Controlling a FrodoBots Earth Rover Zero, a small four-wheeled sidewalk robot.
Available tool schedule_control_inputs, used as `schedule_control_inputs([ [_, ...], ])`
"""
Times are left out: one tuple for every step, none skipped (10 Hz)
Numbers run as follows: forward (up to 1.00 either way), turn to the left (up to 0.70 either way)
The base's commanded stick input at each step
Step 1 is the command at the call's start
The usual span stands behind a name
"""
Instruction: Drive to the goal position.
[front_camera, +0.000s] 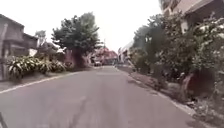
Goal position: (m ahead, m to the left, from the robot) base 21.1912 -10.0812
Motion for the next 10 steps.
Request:
schedule_control_inputs([
  [1.00,0.37],
  [1.00,0.00],
  [1.00,0.00],
  [1.00,0.00],
  [1.00,0.00],
  [1.00,0.00],
  [1.00,0.00],
  [1.00,0.00],
  [1.00,0.00],
  [1.00,0.00],
])
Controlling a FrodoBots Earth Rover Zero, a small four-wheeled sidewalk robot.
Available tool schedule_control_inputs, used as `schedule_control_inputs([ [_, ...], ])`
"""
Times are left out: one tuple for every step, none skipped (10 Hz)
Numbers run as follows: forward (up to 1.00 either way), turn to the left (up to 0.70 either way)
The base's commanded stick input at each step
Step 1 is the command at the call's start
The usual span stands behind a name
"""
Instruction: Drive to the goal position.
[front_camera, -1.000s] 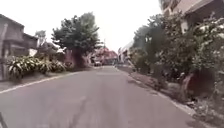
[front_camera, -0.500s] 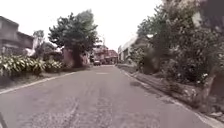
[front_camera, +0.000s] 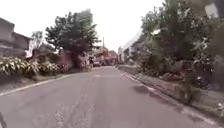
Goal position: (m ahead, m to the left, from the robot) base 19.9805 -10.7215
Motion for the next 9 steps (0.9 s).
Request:
schedule_control_inputs([
  [1.00,0.00],
  [1.00,0.00],
  [1.00,0.00],
  [1.00,0.00],
  [1.00,0.00],
  [1.00,0.00],
  [1.00,0.00],
  [1.00,0.04],
  [1.00,0.28],
])
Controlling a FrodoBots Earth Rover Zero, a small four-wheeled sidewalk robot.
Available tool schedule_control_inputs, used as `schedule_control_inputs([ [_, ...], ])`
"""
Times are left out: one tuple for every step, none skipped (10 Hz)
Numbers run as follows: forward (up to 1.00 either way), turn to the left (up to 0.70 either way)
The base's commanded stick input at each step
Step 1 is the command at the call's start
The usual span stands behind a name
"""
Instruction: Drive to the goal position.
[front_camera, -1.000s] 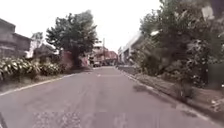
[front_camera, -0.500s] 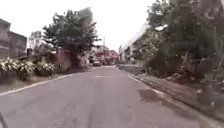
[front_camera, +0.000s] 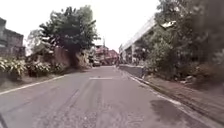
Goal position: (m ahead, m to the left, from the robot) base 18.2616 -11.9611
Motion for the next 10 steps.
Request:
schedule_control_inputs([
  [1.00,0.40],
  [1.00,0.28],
  [1.00,0.03],
  [1.00,0.00],
  [1.00,0.00],
  [1.00,0.00],
  [1.00,0.00],
  [1.00,0.00],
  [1.00,0.00],
  [1.00,0.00],
])
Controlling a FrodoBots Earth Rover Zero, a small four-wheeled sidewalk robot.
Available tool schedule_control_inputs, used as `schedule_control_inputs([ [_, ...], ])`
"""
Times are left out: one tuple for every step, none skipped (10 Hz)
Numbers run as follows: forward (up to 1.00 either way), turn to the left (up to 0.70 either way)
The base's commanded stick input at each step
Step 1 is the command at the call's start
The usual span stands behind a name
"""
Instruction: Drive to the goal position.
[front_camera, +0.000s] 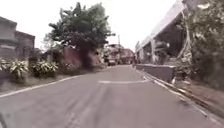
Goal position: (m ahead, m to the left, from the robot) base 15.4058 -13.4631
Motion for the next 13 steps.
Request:
schedule_control_inputs([
  [1.00,0.00],
  [1.00,0.00],
  [1.00,0.00],
  [1.00,0.00],
  [1.00,0.00],
  [1.00,0.00],
  [1.00,0.00],
  [1.00,0.00],
  [1.00,0.00],
  [1.00,0.00],
  [1.00,0.00],
  [1.00,0.00],
  [1.00,0.00],
])
